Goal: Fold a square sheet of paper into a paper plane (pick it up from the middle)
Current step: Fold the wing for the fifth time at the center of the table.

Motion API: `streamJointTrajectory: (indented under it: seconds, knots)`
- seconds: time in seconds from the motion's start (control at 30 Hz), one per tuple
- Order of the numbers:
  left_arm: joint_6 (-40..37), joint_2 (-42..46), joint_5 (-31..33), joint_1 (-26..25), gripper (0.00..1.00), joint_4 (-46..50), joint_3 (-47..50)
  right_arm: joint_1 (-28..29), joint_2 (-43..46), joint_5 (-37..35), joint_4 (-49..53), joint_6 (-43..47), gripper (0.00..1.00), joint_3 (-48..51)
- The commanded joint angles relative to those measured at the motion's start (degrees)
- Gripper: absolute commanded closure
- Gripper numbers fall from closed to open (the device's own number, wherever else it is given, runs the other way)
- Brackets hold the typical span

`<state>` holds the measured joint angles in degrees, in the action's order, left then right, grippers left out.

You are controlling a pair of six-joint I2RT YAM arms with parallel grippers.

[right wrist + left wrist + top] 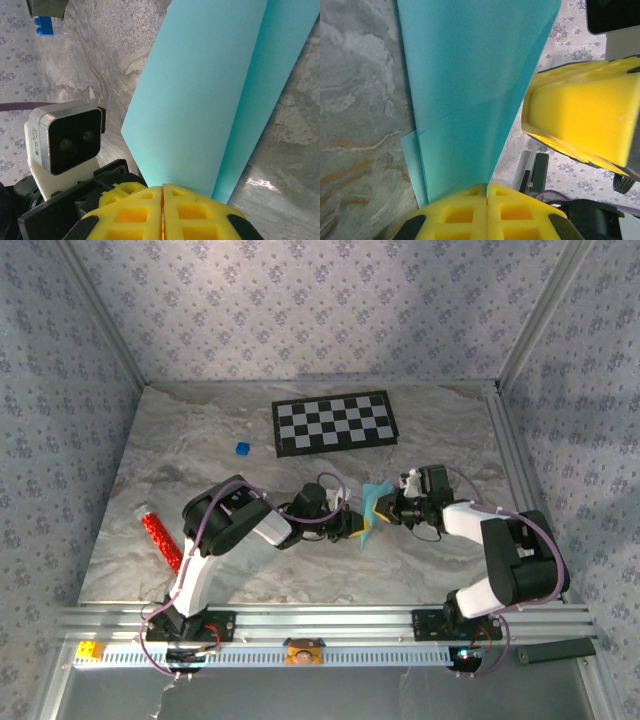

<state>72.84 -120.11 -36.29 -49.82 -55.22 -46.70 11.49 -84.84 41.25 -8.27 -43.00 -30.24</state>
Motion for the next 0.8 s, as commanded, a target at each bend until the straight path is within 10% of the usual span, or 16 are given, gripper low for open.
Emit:
streamJointTrajectory:
  seconds: [0.0,0.77]
  knots:
    - [0.2,-1.2,1.0,0.2,1.0,1.2,0.6,-0.6,-1.8,1.8,-1.6,0.4,0.91,-1.7]
    - [3.2,-3.0,2.5,0.3,1.0,4.2,0.7,-2.0,-9.3,1.9,-1.3,1.8,0.92,-6.0]
